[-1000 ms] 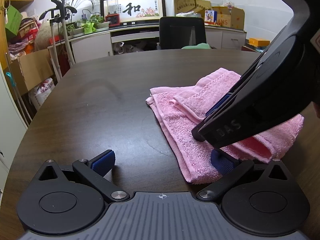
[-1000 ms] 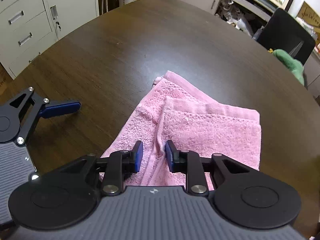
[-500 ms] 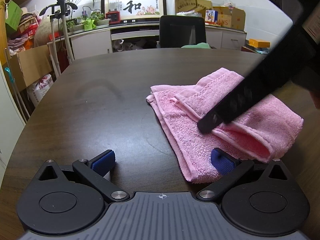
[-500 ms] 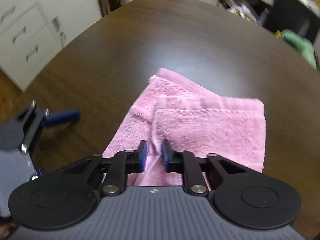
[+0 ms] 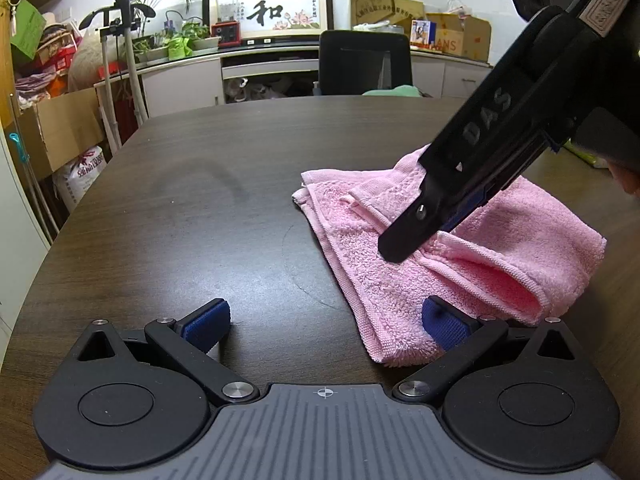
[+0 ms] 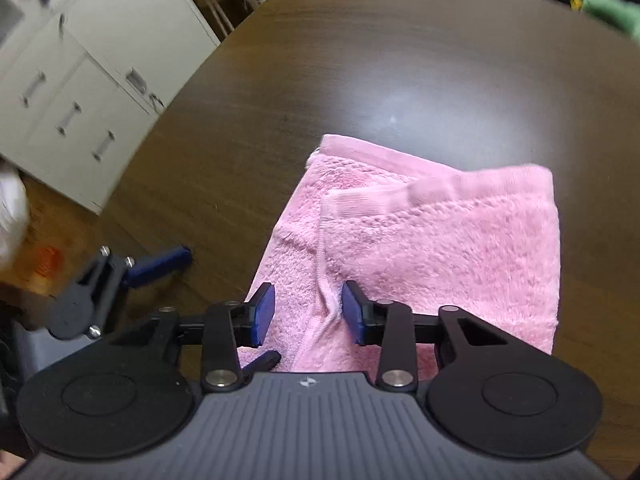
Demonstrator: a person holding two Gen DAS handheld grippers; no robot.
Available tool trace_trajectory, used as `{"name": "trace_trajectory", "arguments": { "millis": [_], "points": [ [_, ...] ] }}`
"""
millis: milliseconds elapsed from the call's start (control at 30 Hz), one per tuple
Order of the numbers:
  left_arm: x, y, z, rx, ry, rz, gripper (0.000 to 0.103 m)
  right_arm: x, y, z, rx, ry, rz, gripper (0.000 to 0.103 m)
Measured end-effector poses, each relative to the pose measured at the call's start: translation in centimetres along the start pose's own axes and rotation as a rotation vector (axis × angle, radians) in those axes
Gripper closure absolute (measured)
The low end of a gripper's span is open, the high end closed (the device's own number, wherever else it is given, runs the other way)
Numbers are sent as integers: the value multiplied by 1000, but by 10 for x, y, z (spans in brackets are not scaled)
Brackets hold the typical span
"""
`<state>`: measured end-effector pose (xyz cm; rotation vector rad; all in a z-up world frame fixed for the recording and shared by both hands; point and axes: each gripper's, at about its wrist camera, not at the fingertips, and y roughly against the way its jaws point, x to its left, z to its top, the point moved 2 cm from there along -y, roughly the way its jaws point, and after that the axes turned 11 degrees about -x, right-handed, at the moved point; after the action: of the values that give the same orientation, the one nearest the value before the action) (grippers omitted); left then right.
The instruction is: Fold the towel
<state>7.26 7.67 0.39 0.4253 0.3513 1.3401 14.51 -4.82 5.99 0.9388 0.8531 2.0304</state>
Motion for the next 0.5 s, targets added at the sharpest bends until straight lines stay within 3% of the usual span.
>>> {"name": "trace_trajectory", "arguments": {
  "millis": [200, 300, 400, 500],
  "points": [
    [2, -1, 1, 0, 2, 0, 0, 41, -9, -12, -14, 219, -173, 78],
    [3, -2, 1, 1, 4, -1, 0, 47, -16, -13, -19, 273, -235, 87],
    [3, -2, 1, 1, 5, -1, 0, 39, -15, -10, -19, 242, -215, 92],
    [3, -2, 1, 1, 4, -1, 0, 18, -11, -5, -31, 128, -150, 96]
  ]
}}
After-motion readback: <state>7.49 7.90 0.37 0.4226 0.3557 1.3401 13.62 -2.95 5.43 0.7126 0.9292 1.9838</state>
